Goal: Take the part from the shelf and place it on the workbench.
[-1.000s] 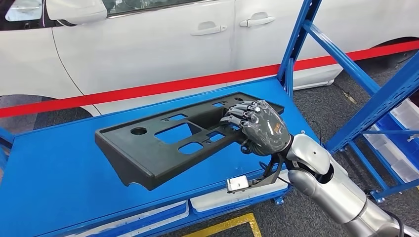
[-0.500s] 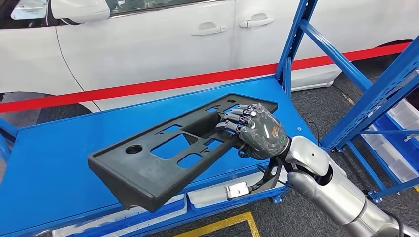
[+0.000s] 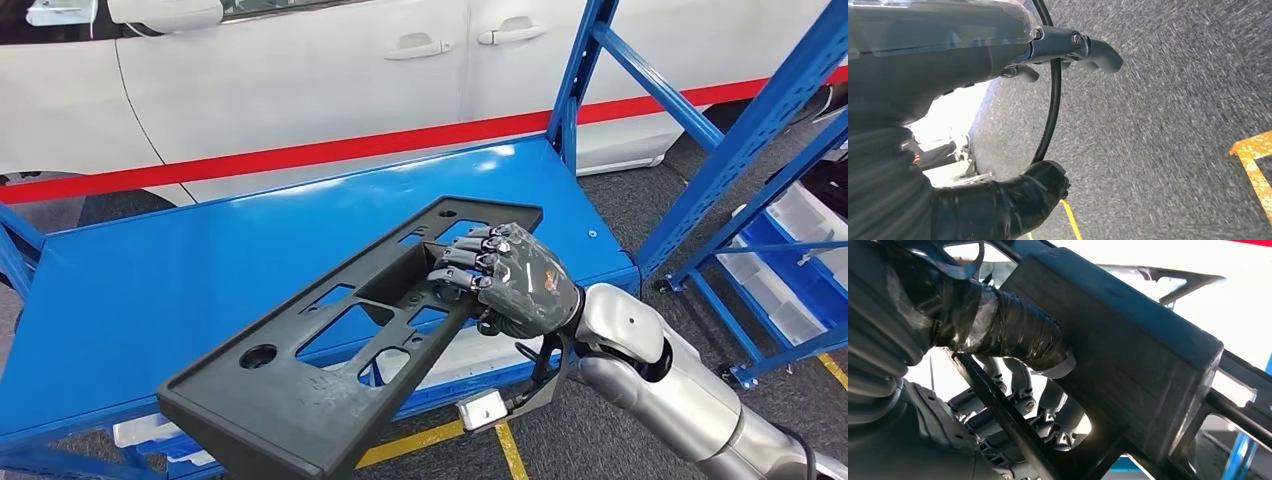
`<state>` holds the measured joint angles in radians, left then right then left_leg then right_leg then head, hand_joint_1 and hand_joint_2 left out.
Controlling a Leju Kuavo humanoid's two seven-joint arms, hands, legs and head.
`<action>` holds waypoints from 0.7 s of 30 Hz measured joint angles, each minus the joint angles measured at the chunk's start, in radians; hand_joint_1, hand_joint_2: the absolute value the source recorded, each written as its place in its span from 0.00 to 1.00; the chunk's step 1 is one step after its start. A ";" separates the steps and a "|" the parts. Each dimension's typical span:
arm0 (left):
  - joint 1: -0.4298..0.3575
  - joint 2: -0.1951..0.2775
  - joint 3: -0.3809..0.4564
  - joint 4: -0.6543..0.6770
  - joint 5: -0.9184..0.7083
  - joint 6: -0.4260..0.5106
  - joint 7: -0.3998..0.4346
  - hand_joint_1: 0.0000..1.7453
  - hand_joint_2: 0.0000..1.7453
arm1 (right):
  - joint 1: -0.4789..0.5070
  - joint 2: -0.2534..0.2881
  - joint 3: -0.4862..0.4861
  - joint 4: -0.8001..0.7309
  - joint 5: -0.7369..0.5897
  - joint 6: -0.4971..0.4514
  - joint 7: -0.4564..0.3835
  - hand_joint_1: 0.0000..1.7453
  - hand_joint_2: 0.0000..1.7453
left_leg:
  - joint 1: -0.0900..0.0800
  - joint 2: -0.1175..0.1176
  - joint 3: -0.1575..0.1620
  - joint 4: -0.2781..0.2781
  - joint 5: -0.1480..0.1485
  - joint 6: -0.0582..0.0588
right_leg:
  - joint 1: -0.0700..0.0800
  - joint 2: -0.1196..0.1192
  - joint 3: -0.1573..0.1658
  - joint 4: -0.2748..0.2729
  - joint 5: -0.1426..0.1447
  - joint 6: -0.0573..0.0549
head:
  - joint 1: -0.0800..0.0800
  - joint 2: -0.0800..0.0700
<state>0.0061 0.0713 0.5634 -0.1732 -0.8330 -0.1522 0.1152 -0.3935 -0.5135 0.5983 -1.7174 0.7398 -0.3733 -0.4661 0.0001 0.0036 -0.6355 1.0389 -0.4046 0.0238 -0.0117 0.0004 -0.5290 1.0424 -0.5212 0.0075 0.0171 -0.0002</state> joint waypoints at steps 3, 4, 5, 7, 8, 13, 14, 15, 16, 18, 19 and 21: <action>0.001 0.001 0.000 0.000 -0.004 -0.001 -0.001 0.00 1.00 | 0.000 -0.001 0.004 -0.008 0.000 -0.003 0.000 1.00 1.00 | 0.003 -0.004 -0.026 0.044 -0.055 -0.017 | -0.008 -0.005 -0.027 -0.010 0.031 -0.025 | -0.001 0.000; 0.000 0.001 0.000 0.000 -0.006 -0.001 -0.001 0.00 1.00 | 0.000 -0.002 0.005 -0.012 0.000 -0.004 -0.001 1.00 1.00 | 0.005 -0.004 -0.041 0.091 -0.104 -0.023 | -0.008 -0.006 -0.039 -0.011 0.043 -0.031 | -0.001 0.000; 0.000 0.001 0.000 0.000 -0.008 -0.002 0.000 0.00 1.00 | 0.001 -0.003 0.005 -0.015 0.000 -0.005 -0.003 1.00 1.00 | 0.007 -0.004 -0.056 0.151 -0.153 -0.028 | -0.008 -0.007 -0.052 -0.011 0.054 -0.034 | -0.001 0.000; 0.000 0.002 0.000 0.000 -0.012 -0.002 0.000 0.00 1.00 | 0.004 -0.004 0.006 -0.019 0.000 -0.008 -0.009 1.00 1.00 | 0.010 -0.003 -0.067 0.250 -0.197 -0.034 | -0.007 -0.006 -0.080 -0.010 0.075 -0.033 | 0.000 0.000; -0.001 0.002 0.000 0.000 -0.014 -0.003 -0.001 0.00 1.00 | 0.006 -0.004 0.008 -0.021 0.000 -0.008 -0.012 1.00 1.00 | 0.011 -0.003 -0.053 0.262 -0.186 -0.036 | -0.007 -0.007 -0.094 -0.008 0.085 -0.032 | -0.001 0.000; -0.004 0.007 0.000 0.000 -0.015 -0.003 -0.002 0.00 1.00 | 0.009 -0.010 0.011 -0.032 0.000 -0.011 -0.017 1.00 1.00 | 0.006 -0.006 0.155 -0.007 -0.130 -0.015 | -0.005 -0.007 -0.138 0.000 0.128 -0.011 | 0.000 0.000; -0.005 0.008 0.000 0.000 -0.015 -0.004 -0.002 0.00 1.00 | 0.009 -0.011 0.011 -0.034 0.000 -0.011 -0.017 1.00 1.00 | 0.002 -0.006 0.167 -0.033 -0.138 -0.010 | -0.006 -0.008 -0.137 -0.003 0.137 -0.004 | 0.000 0.000; -0.005 0.008 0.000 0.000 -0.015 -0.004 -0.002 0.00 1.00 | 0.009 -0.012 0.011 -0.035 0.000 -0.012 -0.017 1.00 1.00 | 0.000 -0.006 0.165 -0.041 -0.131 -0.003 | -0.006 -0.008 -0.137 -0.009 0.147 0.003 | 0.000 0.000; -0.005 0.008 0.000 0.000 -0.015 -0.004 -0.002 0.00 1.00 | 0.010 -0.013 0.012 -0.035 0.000 -0.013 -0.017 1.00 1.00 | 0.001 -0.005 0.158 -0.045 -0.119 0.004 | -0.008 -0.008 -0.138 -0.011 0.151 0.010 | -0.001 0.000; -0.007 0.008 0.000 0.000 -0.015 -0.004 -0.002 0.00 1.00 | 0.010 -0.016 0.012 -0.036 0.000 -0.013 -0.017 1.00 1.00 | 0.004 0.001 0.140 -0.055 -0.093 0.021 | -0.009 -0.006 -0.154 0.017 0.105 0.017 | -0.001 0.000; -0.008 0.008 0.000 0.000 -0.016 -0.005 -0.002 0.00 1.00 | 0.011 -0.019 0.012 -0.036 0.000 -0.014 -0.017 1.00 1.00 | 0.006 0.004 0.128 -0.057 -0.079 0.028 | -0.010 -0.005 -0.168 0.060 0.053 0.019 | -0.001 0.000; -0.009 0.008 0.000 0.000 -0.016 -0.007 -0.002 0.00 1.00 | 0.013 -0.022 0.012 -0.037 0.000 -0.014 -0.017 1.00 1.00 | 0.003 0.006 0.097 -0.054 -0.055 0.034 | -0.010 -0.004 -0.198 0.183 -0.043 0.023 | -0.001 0.000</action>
<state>-0.0024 0.0795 0.5634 -0.1732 -0.8495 -0.1588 0.1133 -0.3809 -0.5354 0.6106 -1.7540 0.7399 -0.3875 -0.4833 0.0034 0.0098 -0.5388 0.9852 -0.4595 0.0579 -0.0220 -0.0040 -0.7268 1.2256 -0.5642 0.0303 0.0165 0.0000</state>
